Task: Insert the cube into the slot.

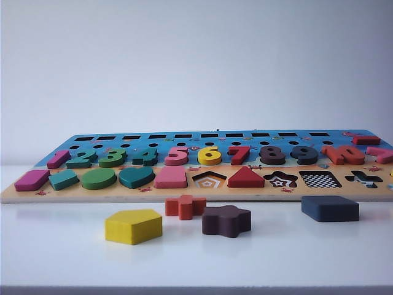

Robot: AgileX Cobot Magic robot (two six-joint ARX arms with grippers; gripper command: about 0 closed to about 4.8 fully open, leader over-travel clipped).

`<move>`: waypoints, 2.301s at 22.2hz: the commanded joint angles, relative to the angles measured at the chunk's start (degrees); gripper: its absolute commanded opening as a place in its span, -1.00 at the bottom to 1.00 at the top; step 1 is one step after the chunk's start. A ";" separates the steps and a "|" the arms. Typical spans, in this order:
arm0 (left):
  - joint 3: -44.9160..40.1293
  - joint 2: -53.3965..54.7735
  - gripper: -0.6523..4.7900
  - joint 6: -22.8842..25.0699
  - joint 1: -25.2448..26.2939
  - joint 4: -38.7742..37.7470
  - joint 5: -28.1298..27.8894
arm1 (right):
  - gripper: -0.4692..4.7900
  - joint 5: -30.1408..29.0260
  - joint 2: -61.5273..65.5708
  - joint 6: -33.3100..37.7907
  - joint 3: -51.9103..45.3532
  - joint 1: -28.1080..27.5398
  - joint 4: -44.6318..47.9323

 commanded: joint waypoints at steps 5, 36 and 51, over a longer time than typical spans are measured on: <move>11.45 5.31 -0.73 0.07 -8.92 -17.59 8.02 | -0.82 0.22 -0.15 1.79 0.00 0.02 -0.98; 15.06 10.43 -0.74 0.04 -23.80 -27.87 29.11 | 0.41 -9.09 1.62 15.65 25.90 0.04 -18.12; 15.06 10.45 -0.74 0.04 -22.21 -27.91 29.57 | 0.41 -18.23 18.82 12.57 42.80 0.15 -43.50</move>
